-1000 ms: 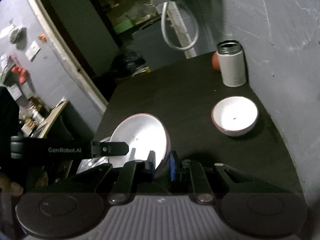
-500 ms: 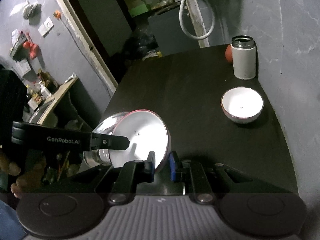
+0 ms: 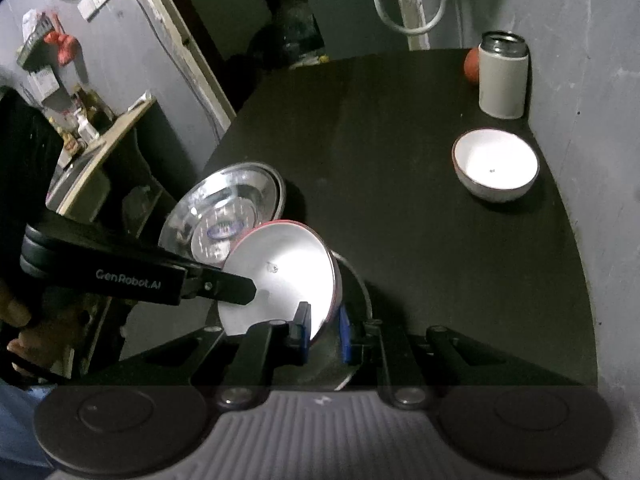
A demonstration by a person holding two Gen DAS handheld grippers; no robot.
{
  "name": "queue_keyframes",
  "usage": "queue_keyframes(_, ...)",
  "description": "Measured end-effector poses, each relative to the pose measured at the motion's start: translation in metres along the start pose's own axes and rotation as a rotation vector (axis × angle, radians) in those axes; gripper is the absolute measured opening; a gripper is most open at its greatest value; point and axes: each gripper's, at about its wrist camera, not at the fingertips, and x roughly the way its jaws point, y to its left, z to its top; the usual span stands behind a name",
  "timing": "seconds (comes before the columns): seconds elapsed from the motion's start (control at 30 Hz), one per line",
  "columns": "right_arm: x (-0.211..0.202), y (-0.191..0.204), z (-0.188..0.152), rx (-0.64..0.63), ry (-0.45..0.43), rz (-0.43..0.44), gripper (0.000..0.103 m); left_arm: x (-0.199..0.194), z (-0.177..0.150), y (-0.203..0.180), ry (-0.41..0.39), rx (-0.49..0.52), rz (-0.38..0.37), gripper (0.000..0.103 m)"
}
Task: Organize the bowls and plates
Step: 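Lower the white bowl into the steel bowl and open the left gripper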
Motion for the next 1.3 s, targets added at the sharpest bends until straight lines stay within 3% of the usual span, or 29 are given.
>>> queue_keyframes(0.7,0.017,0.005,-0.001,-0.053,0.136,0.018,0.026,0.024,0.001,-0.003,0.151,0.025,0.046,0.016)
queue_keyframes(1.3,0.016,0.005,0.001,-0.051,0.124,0.014,0.03,0.025,0.003,-0.004,0.149,0.036,0.048,0.026)
